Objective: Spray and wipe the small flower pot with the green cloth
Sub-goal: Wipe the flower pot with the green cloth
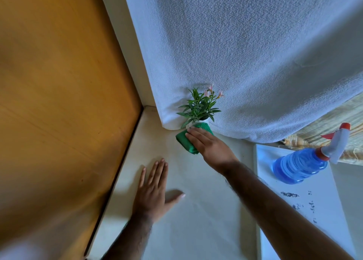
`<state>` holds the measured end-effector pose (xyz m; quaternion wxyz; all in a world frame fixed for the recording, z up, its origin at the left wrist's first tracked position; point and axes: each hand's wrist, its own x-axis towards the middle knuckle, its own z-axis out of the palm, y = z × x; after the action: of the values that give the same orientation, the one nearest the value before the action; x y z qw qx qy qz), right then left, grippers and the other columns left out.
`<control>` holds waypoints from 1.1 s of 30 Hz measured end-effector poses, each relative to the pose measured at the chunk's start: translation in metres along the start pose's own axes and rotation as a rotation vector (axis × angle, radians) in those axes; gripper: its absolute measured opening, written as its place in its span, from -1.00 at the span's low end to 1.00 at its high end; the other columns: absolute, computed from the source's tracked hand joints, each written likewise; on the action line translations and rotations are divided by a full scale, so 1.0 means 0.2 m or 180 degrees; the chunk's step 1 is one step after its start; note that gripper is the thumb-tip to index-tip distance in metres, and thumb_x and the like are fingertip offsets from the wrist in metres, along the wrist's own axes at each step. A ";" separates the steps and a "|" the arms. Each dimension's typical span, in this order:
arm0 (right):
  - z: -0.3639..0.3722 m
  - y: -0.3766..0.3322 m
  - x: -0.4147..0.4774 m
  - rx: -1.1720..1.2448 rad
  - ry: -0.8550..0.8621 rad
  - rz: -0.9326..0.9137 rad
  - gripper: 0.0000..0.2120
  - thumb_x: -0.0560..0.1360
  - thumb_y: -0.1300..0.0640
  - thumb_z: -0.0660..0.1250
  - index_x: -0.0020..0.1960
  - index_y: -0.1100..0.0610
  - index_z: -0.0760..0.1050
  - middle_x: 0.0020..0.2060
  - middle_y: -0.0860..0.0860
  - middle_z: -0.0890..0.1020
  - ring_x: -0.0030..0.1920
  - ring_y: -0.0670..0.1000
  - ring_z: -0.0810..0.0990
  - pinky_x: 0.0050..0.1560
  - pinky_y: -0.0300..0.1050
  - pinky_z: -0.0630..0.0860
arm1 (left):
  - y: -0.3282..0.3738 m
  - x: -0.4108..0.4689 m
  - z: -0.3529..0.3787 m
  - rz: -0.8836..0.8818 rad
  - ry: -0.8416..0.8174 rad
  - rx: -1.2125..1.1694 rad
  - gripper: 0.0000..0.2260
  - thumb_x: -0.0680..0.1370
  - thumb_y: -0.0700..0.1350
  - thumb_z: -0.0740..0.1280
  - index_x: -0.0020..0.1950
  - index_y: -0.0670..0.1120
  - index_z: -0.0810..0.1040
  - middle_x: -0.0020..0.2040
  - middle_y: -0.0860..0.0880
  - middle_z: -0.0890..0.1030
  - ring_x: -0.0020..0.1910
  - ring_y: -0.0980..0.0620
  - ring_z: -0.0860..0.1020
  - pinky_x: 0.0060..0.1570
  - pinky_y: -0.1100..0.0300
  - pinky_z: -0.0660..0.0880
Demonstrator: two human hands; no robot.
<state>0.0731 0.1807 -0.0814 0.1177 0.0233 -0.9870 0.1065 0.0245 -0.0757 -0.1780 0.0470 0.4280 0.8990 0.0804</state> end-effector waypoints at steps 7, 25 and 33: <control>0.05 0.05 -0.03 0.0313 -0.0206 0.0226 -0.50 0.49 0.46 0.20 0.41 0.28 0.50 0.40 0.21 0.52 0.40 0.24 0.49 0.29 0.22 0.52 | 0.00 0.00 0.00 -0.0011 -0.0050 0.0003 0.02 0.47 0.56 0.10 0.65 -0.15 0.03 0.68 -0.08 0.08 0.65 -0.03 0.07 0.53 -0.29 0.20; 0.08 0.07 -0.10 0.0347 0.0267 0.0700 -0.49 0.50 0.36 0.09 0.41 0.28 0.51 0.36 0.19 0.57 0.36 0.22 0.52 0.36 0.11 0.46 | 0.00 0.00 0.00 -0.0023 -0.0077 -0.0033 0.02 0.46 0.57 0.09 0.66 -0.14 0.02 0.68 -0.07 0.09 0.65 -0.03 0.09 0.53 -0.29 0.20; 0.14 0.06 -0.14 0.0451 0.0410 0.1242 -0.42 0.37 0.57 0.36 0.38 0.32 0.53 0.33 0.26 0.57 0.31 0.28 0.56 0.28 0.12 0.48 | 0.00 0.00 0.00 -0.0012 -0.0004 -0.0059 0.00 0.47 0.55 0.12 0.64 -0.16 0.10 0.67 -0.09 0.14 0.63 -0.03 0.13 0.51 -0.30 0.22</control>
<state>0.0934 0.1861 -0.1179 0.1558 -0.1668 -0.9533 0.1976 0.0251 -0.0756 -0.1777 0.0517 0.4259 0.8990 0.0883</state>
